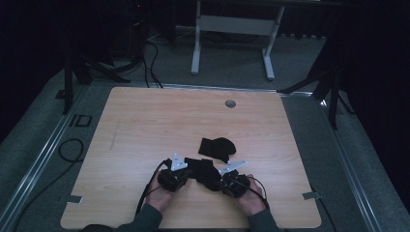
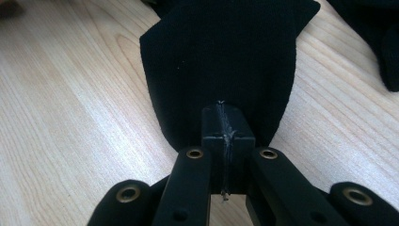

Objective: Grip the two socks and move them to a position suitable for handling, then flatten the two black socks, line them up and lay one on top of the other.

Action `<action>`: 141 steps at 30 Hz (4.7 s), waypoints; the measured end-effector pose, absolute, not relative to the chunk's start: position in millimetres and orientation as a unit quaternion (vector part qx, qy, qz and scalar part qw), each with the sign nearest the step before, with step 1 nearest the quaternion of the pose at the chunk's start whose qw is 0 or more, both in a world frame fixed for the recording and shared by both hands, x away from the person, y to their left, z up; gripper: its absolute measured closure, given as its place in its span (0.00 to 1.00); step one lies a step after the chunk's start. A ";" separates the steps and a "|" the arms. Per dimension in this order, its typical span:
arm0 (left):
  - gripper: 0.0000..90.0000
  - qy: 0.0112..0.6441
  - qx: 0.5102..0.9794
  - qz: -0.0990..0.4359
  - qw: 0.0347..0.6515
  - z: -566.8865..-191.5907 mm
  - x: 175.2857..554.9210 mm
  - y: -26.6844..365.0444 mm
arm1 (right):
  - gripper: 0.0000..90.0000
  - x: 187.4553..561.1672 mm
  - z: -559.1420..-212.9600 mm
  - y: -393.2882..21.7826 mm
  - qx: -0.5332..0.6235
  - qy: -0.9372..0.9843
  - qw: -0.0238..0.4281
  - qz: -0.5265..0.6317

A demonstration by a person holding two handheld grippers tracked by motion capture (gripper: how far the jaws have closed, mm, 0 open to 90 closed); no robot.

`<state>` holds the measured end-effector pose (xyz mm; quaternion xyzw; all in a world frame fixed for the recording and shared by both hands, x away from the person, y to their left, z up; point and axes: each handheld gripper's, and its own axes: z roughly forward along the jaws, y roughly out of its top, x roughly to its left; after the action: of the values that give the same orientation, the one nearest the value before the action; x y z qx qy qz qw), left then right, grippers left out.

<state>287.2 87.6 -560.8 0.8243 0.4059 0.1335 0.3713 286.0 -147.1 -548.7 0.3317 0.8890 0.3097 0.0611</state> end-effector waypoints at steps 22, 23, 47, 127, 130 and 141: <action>1.00 0.415 0.834 0.126 0.341 -556.1 283.7 123.6 | 0.98 292.8 -542.0 -179.2 0.335 0.902 0.052 0.268; 1.00 0.415 0.834 0.125 0.340 -555.9 283.1 125.0 | 0.98 293.6 -541.9 -181.8 0.338 0.901 0.051 0.268; 0.80 0.405 0.822 0.128 0.379 -546.8 287.2 151.8 | 0.90 302.9 -540.3 -214.5 0.367 0.890 0.072 0.260; 0.72 0.465 0.777 0.184 0.382 -550.6 307.5 160.0 | 0.97 363.0 -524.8 -212.6 0.487 0.789 0.182 0.327; 0.72 0.465 0.776 0.184 0.384 -550.4 307.3 159.8 | 0.97 361.7 -524.2 -227.1 0.496 0.787 0.187 0.318; 0.72 0.461 0.778 0.184 0.384 -549.2 306.8 160.1 | 0.96 357.4 -528.9 -241.2 0.503 0.791 0.200 0.284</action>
<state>306.8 160.1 -549.2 0.7784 0.4615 0.1840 0.3838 357.4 -241.2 -528.9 0.5030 0.7913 0.2843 0.1998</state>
